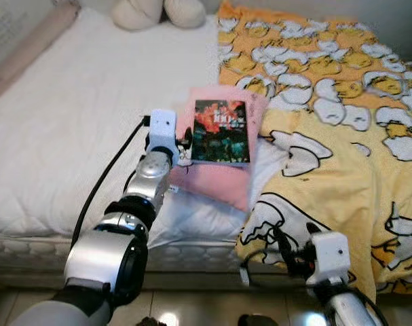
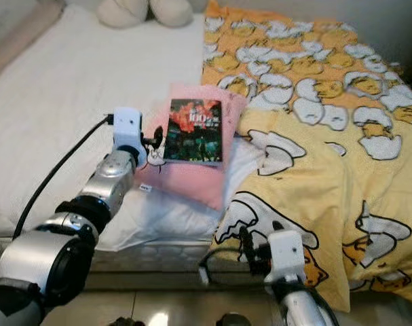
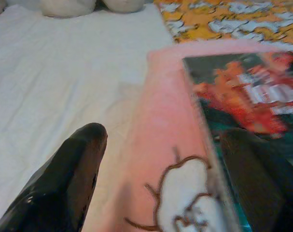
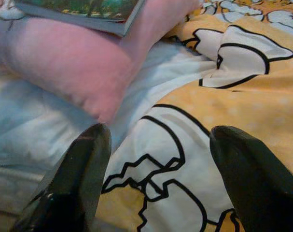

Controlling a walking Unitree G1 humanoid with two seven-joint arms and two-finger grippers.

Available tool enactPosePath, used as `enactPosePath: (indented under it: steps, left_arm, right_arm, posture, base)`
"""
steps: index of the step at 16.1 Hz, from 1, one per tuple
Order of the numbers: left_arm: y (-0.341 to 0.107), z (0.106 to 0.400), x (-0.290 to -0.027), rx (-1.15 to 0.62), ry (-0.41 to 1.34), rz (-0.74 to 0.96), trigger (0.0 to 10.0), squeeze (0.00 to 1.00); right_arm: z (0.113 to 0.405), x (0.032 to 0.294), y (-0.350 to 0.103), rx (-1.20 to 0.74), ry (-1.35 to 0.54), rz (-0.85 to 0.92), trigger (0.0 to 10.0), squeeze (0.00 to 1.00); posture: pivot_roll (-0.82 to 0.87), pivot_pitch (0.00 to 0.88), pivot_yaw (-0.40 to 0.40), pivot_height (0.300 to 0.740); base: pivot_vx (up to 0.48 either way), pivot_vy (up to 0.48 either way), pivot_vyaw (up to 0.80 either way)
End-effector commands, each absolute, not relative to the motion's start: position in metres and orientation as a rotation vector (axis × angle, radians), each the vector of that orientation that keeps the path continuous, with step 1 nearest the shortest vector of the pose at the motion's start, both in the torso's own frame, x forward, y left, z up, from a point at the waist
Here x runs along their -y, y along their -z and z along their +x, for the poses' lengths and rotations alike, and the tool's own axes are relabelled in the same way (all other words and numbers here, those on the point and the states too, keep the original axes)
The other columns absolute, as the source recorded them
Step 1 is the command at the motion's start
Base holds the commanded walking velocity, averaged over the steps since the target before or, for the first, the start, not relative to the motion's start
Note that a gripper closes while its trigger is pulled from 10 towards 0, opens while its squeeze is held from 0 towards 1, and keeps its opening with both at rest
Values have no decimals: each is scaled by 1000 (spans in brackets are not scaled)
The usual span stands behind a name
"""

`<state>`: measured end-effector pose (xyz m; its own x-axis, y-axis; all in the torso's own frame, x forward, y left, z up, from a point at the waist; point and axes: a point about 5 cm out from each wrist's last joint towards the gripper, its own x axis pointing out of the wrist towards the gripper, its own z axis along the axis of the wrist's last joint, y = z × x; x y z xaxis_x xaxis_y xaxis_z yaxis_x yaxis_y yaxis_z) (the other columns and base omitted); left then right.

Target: Clean up the room

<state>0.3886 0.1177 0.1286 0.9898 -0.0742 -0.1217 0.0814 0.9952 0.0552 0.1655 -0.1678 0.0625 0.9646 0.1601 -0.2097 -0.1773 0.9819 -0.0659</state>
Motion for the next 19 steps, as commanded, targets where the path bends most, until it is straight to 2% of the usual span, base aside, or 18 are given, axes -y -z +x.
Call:
enactPosePath:
  steps: [1, 4, 5, 8, 13, 19]
  left_arm:
    - [-124, 387, -118, -133, 63, 58, 10000, 0]
    - [-129, 388, -110, -99, 94, 15, 10000, 0]
    - [-135, 388, -98, -60, 140, -5, 10000, 0]
    - [-138, 386, -85, -22, 185, -10, 10000, 0]
    - [-110, 375, -81, -144, 185, 5, 10000, 0]
    - [-99, 371, -74, -236, 222, -36, 10000, 0]
  right_arm:
    - [158, 168, -65, -228, -182, -101, 10000, 0]
    - [143, 167, -67, -259, -192, -104, 10000, 0]
    - [140, 165, -69, -271, -197, -100, 10000, 0]
    - [135, 162, -69, -292, -204, -95, 10000, 0]
    - [125, 157, -66, -335, -199, -77, 10000, 0]
    - [125, 156, -63, -354, -192, -69, 10000, 0]
  posture:
    - [-262, 143, -29, 740]
    - [-272, 181, -45, 740]
    - [-271, 197, -48, 740]
    - [-267, 213, -44, 740]
    - [-270, 234, -33, 740]
    - [-260, 239, -27, 740]
  base:
    - [0, 0, 0]
    - [0, 0, 0]
    - [0, 0, 0]
    - [0, 0, 0]
    - [0, 0, 0]
    - [0, 0, 0]
